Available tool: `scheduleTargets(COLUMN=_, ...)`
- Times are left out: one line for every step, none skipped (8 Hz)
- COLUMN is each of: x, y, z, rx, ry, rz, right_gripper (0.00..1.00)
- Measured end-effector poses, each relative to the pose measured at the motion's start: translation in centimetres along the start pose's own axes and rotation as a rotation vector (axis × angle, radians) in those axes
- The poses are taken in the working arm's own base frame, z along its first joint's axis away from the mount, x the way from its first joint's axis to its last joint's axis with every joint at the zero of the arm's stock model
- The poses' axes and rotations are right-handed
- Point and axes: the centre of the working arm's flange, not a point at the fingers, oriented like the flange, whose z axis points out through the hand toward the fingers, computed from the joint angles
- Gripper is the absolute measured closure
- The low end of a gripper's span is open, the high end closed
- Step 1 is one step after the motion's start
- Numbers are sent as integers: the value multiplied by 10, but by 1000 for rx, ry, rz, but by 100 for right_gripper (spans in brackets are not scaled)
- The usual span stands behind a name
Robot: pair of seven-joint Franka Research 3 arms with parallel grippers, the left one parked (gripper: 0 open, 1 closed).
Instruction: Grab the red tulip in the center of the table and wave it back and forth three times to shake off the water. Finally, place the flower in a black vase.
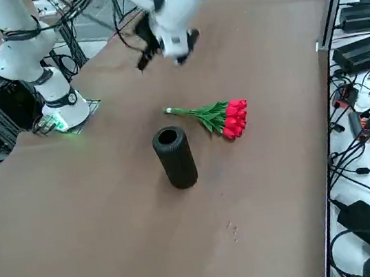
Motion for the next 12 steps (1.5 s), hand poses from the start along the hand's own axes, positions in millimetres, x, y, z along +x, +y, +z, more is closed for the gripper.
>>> scheduleTargets(x=36, y=18, z=17, rx=33, ry=5, rz=28, right_gripper=0)
scheduleTargets(x=67, y=27, z=29, rx=45, ry=29, rz=45, right_gripper=0)
scheduleTargets(x=96, y=30, z=40, rx=47, ry=46, rz=52, right_gripper=0)
scheduleTargets(x=117, y=31, z=45, rx=46, ry=64, rz=53, right_gripper=0)
scheduleTargets(x=135, y=33, z=47, rx=47, ry=91, rz=55, right_gripper=0)
scheduleTargets(x=151, y=36, z=52, rx=46, ry=120, rz=60, right_gripper=0)
scheduleTargets(x=165, y=40, z=59, rx=34, ry=145, rz=65, right_gripper=0)
scheduleTargets(x=175, y=41, z=66, rx=18, ry=162, rz=65, right_gripper=0)
scheduleTargets(x=182, y=35, z=72, rx=3, ry=179, rz=57, right_gripper=0)
scheduleTargets(x=188, y=25, z=77, rx=-7, ry=193, rz=47, right_gripper=0)
scheduleTargets(x=190, y=19, z=80, rx=-13, ry=196, rz=40, right_gripper=0)
scheduleTargets(x=190, y=17, z=81, rx=-16, ry=196, rz=38, right_gripper=0)
